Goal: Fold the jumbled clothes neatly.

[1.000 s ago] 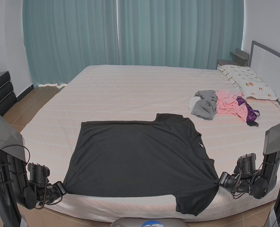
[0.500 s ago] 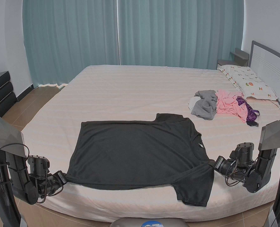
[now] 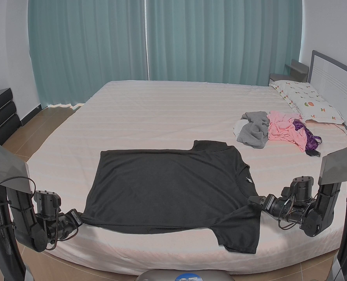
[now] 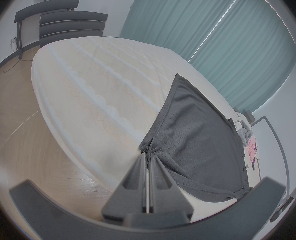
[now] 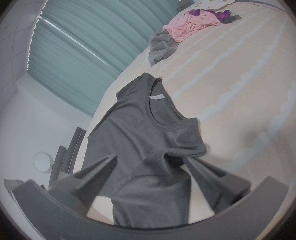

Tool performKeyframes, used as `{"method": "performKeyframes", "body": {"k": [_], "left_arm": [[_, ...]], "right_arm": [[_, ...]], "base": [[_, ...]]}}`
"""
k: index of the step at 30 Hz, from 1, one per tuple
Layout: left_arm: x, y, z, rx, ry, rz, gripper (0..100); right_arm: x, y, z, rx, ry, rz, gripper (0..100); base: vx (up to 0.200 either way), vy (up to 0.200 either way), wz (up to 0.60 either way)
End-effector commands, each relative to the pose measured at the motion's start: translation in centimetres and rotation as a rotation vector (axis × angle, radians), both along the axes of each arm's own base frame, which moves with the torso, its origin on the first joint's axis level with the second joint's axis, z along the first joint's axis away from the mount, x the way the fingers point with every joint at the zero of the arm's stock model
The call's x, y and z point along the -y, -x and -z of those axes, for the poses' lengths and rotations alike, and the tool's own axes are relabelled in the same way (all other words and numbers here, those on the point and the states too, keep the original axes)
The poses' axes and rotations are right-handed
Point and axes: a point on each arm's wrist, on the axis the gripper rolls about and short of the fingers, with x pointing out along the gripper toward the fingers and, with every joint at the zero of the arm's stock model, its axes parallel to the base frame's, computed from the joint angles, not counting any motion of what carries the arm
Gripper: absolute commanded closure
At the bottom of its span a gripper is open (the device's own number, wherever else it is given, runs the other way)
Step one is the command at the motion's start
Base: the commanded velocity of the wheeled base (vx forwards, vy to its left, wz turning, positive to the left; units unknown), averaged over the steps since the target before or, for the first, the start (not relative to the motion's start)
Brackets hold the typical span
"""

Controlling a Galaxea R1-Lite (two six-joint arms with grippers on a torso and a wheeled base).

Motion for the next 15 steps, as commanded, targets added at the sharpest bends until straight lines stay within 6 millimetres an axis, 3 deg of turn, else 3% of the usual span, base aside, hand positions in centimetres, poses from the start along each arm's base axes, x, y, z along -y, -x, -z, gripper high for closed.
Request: {"method": "performKeyframes", "body": {"k": [1, 6, 15], "left_arm": [[0.0, 0.1, 0.0, -0.005, 0.000, -0.001, 100], [0.1, 0.2, -0.1, -0.002, 0.000, 0.004, 100], [0.1, 0.2, -0.1, -0.003, 0.000, 0.004, 100]], "right_arm": [[1.5, 1.4, -0.6, 0.000, 0.030, -0.045, 0], [1.9, 3.7, -0.1, -0.049, 0.041, -0.167, 0], [1.6, 4.1, 1.2, -0.106, 0.013, -0.214, 0]], "base": [[0.000, 0.000, 0.00], [0.000, 0.000, 0.00], [0.000, 0.000, 0.00]]}}
